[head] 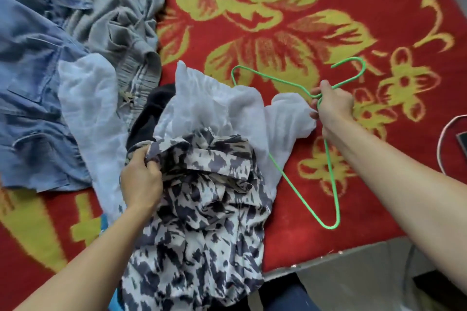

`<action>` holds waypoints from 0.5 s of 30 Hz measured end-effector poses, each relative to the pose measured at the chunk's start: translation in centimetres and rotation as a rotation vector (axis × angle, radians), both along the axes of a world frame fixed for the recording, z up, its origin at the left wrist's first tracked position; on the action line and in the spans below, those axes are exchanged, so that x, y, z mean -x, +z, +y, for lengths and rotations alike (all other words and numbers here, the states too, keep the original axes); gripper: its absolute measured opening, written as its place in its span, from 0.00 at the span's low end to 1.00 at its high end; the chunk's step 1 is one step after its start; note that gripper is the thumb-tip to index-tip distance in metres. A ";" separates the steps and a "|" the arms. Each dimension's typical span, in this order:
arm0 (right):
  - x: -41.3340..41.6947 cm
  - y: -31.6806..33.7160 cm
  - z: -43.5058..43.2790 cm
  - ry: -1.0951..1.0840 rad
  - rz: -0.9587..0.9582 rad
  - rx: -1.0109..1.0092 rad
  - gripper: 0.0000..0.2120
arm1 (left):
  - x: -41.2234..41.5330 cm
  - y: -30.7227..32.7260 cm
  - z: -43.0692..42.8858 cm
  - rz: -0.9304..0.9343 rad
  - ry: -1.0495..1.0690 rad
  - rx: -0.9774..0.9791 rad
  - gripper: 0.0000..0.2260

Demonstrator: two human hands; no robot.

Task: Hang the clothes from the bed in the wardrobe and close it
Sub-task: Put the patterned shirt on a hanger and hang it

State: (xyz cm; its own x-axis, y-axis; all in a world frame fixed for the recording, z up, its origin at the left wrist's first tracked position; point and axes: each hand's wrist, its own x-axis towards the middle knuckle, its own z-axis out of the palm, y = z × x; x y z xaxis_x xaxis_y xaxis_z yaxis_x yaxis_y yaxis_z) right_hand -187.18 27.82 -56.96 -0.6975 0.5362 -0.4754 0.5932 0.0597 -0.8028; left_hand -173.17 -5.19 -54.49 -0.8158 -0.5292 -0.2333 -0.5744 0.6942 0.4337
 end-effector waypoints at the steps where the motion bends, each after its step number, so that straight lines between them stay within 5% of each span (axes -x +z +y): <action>1: 0.3 2.1 -0.4 0.055 0.058 0.031 0.18 | 0.3 0.8 -0.8 0.007 0.003 0.020 0.17; 6: -0.2 12.1 -3.5 0.476 0.298 0.140 0.16 | 2.0 3.7 -5.0 0.066 0.009 0.063 0.08; 11: -2.2 14.0 -7.9 0.999 0.356 -0.167 0.17 | 2.4 5.0 -7.1 0.101 -0.006 0.029 0.08; 15: -2.7 11.7 -11.3 1.061 0.418 -0.293 0.18 | 1.2 4.9 -7.7 0.075 -0.143 0.065 0.09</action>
State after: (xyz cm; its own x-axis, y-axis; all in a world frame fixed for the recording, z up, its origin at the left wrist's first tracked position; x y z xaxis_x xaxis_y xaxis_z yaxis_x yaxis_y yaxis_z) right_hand -184.47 16.54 -45.26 -0.9326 -0.3560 -0.0588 -0.1711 0.5799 -0.7965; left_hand -174.38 -12.92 -49.57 -0.8976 -0.4186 -0.1379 -0.4355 0.7944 0.4234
